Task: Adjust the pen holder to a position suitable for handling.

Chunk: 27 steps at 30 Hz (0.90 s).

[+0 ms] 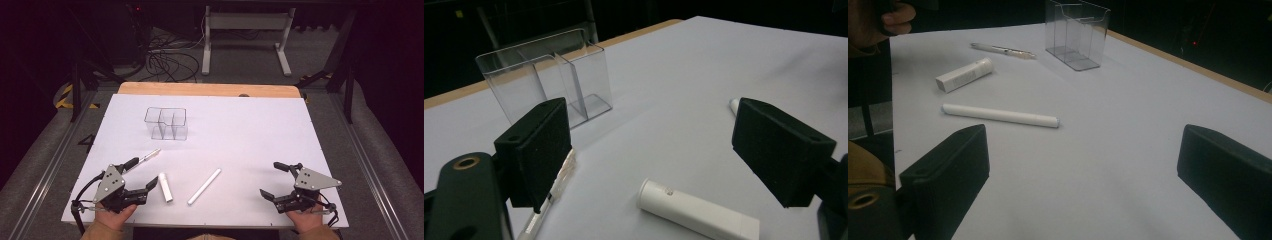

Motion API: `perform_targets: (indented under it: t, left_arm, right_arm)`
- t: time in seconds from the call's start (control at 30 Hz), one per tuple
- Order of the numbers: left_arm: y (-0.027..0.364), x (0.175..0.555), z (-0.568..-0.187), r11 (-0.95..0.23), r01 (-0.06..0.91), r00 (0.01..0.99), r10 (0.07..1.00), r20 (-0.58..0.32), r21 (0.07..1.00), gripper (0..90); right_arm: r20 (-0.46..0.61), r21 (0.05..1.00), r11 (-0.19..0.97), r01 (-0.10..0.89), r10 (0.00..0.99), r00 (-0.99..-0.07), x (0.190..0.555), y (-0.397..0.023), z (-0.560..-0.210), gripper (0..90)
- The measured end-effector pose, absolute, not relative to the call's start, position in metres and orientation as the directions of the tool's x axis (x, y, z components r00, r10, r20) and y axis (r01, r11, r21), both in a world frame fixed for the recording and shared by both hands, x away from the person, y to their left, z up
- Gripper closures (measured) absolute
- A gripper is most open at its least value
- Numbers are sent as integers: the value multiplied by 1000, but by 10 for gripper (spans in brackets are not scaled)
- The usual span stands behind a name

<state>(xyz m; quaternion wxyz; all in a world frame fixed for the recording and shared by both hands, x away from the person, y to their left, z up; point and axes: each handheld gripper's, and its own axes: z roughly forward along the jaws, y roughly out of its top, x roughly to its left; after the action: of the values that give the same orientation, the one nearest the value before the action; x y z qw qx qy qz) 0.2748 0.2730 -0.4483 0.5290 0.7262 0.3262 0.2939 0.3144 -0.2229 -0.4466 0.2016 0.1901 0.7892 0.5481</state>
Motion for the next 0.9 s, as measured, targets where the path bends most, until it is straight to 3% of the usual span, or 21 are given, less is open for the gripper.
perform_targets:
  t: [0.27,0.57,0.9]
  left_arm:
    - [272,274,-446,-201,169,647,761,45,965,211]
    - [271,272,-446,-252,128,629,768,118,959,222]
    - [271,275,-443,-230,161,628,774,81,960,216]
  right_arm:
    - [-89,942,322,95,513,-854,316,-224,-447,96]
    - [-99,944,319,83,513,-853,315,-224,-447,98]
    - [-95,947,312,80,508,-856,316,-223,-449,105]
